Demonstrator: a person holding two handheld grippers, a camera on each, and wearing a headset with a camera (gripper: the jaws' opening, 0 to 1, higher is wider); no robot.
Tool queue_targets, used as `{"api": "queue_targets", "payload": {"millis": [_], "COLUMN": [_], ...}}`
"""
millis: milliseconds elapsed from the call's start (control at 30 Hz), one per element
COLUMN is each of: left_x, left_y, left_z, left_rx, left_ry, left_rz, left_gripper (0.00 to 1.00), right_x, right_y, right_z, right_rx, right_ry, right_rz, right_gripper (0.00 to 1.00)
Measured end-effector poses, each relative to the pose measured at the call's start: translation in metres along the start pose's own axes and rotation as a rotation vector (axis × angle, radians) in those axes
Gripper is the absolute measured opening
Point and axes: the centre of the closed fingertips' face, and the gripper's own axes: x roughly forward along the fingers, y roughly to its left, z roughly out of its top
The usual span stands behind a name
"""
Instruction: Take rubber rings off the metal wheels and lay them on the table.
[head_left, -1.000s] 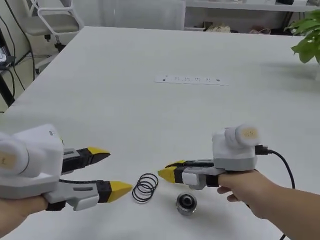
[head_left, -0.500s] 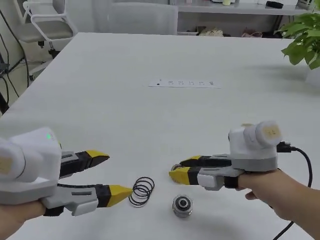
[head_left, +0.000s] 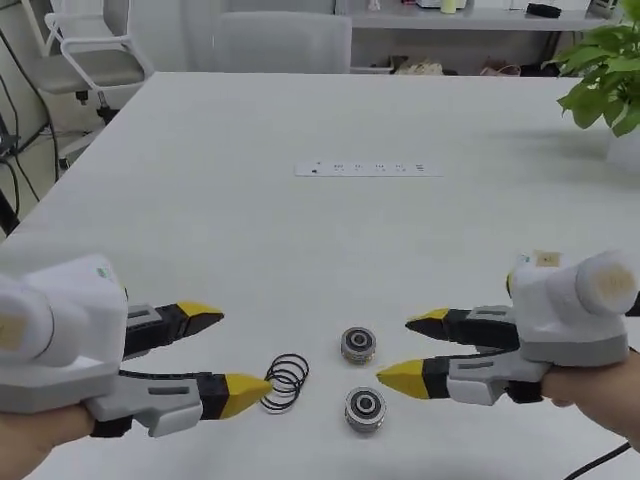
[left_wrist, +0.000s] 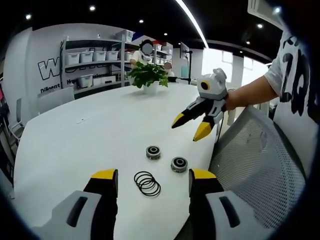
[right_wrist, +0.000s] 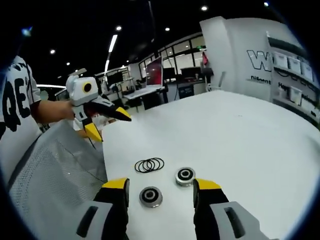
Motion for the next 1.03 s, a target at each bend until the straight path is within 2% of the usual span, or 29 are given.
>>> {"api": "queue_targets", "payload": {"millis": [200,400,533,733,833,1033], "left_x": [-0.002,-0.003,-0.003,-0.003,-0.004,-0.006], "left_y": [-0.003,-0.006,-0.010,-0.015,-0.018,-0.019], "left_z": [-0.001,0.000,-0.005,-0.003,-0.006,-0.006], "left_rx": [0.003,0.001,0.031,0.036,0.063,0.066], "left_ry": [0.006,0.002,0.031,0.027,0.046,0.051], "left_rz": [0.004,0.002,-0.003,-0.012,-0.013,-0.014], "left_gripper": [0.58,0.59,0.60,0.60,0.60,0.60], "right_x": [-0.020,-0.035,-0.044,-0.051,-0.053,-0.056], "right_y": [0.004,0.005,0.004,0.005,0.007,0.009], "right_z": [-0.010,-0.012,-0.017,-0.023,-0.023,-0.025], "right_rx": [-0.059,-0.046,-0.038,-0.005,0.002,-0.017], "right_ry": [0.025,0.004,0.007,-0.002,-0.004,0.006], "right_rz": [-0.031,-0.067,-0.103,-0.126,-0.134,-0.143], "right_gripper": [0.53,0.56,0.57,0.57,0.57,0.57]}}
